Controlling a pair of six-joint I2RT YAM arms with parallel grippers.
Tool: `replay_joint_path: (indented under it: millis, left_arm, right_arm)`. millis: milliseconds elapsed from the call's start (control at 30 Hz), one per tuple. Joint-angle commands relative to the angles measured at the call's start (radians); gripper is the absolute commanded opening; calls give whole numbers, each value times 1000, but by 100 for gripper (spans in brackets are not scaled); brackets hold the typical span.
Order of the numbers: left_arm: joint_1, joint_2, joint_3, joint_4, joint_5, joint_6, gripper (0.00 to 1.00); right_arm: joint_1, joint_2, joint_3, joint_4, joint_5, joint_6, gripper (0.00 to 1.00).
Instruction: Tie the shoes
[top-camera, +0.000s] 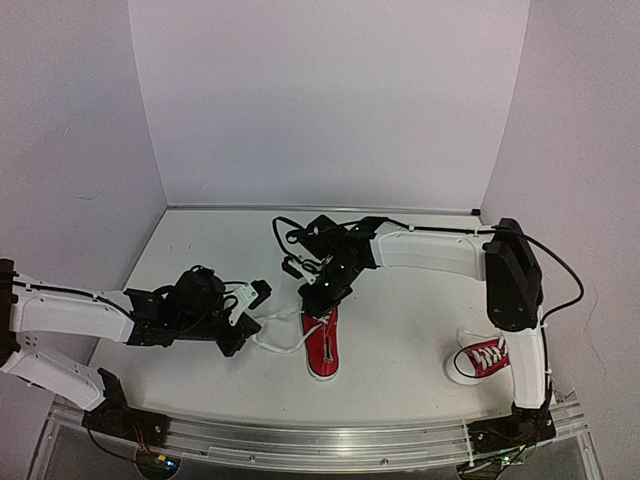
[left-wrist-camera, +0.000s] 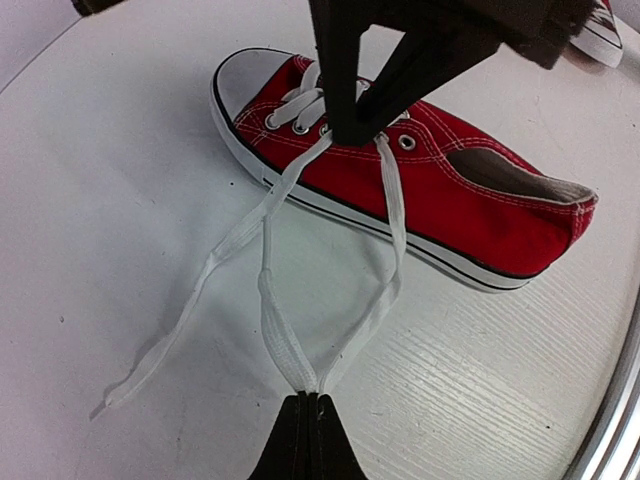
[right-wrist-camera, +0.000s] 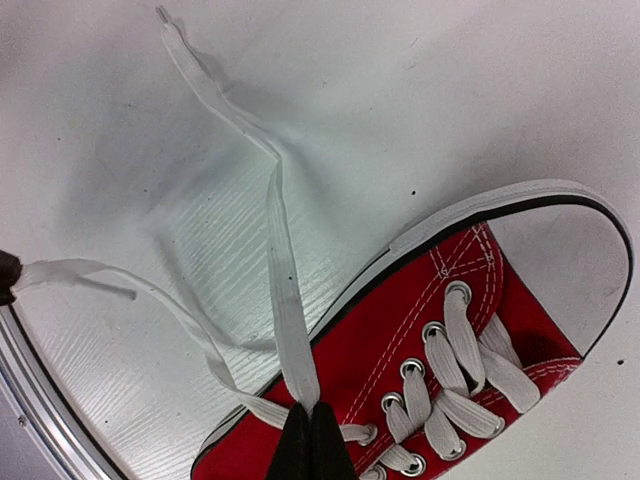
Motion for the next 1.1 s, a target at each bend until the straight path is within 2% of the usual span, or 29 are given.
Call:
replay_joint_path:
  millis: [0, 333, 600, 867, 1067]
  left_arm:
    - [73, 28, 70, 56, 59, 3, 0]
    - [130, 252, 237, 163, 183, 123, 0]
    - [134, 427, 322, 240, 247, 135, 0]
    - [134, 483, 321, 217, 329, 205, 0]
    - [134, 441, 273, 240, 303, 170, 0]
  right_arm:
    - [5, -84, -30, -1, 12, -19, 0]
    - [5, -112, -68, 20, 3, -17, 0]
    - [5, -120, -79, 34, 9, -11, 0]
    - [-3, -126, -81, 44, 31, -9, 0]
    - [-22, -145, -98, 58, 24, -2, 0]
